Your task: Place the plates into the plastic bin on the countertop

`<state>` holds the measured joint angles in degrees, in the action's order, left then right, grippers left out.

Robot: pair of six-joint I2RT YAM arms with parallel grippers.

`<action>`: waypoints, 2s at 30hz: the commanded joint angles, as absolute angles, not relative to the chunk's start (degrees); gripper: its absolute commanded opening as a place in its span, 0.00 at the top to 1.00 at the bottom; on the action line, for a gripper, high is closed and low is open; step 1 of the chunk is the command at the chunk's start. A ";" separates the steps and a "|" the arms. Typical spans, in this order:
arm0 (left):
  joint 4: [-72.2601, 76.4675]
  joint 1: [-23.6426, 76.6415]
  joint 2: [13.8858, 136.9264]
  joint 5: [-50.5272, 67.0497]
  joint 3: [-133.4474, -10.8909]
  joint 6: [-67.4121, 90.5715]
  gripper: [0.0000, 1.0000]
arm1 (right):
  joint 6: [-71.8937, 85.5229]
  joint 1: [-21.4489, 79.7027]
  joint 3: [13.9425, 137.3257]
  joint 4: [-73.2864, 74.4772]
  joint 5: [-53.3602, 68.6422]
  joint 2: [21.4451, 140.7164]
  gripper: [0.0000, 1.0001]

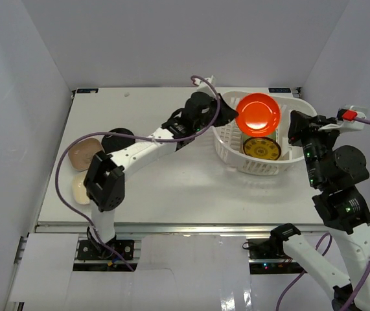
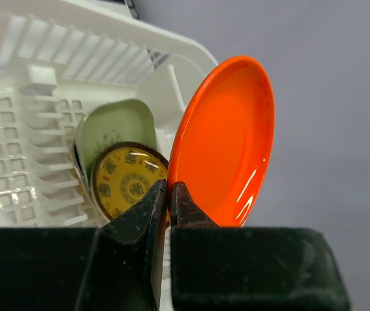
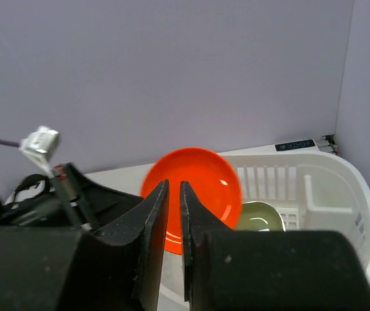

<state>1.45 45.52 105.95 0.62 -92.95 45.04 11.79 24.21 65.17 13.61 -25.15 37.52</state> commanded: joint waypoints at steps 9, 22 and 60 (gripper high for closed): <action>-16.51 48.09 121.12 0.90 -119.53 39.38 0.11 | 16.43 24.17 62.32 16.00 -10.74 38.84 0.80; -11.15 15.31 75.09 -11.25 -59.26 43.85 0.23 | 22.86 35.22 53.53 2.65 3.81 49.72 0.73; -26.63 -22.32 93.86 -13.45 -60.29 26.19 0.27 | 44.12 67.50 114.96 -2.90 3.69 144.66 0.41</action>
<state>-26.46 -22.17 94.96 -15.70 -58.59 27.57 42.17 67.33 112.42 -4.56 3.99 143.28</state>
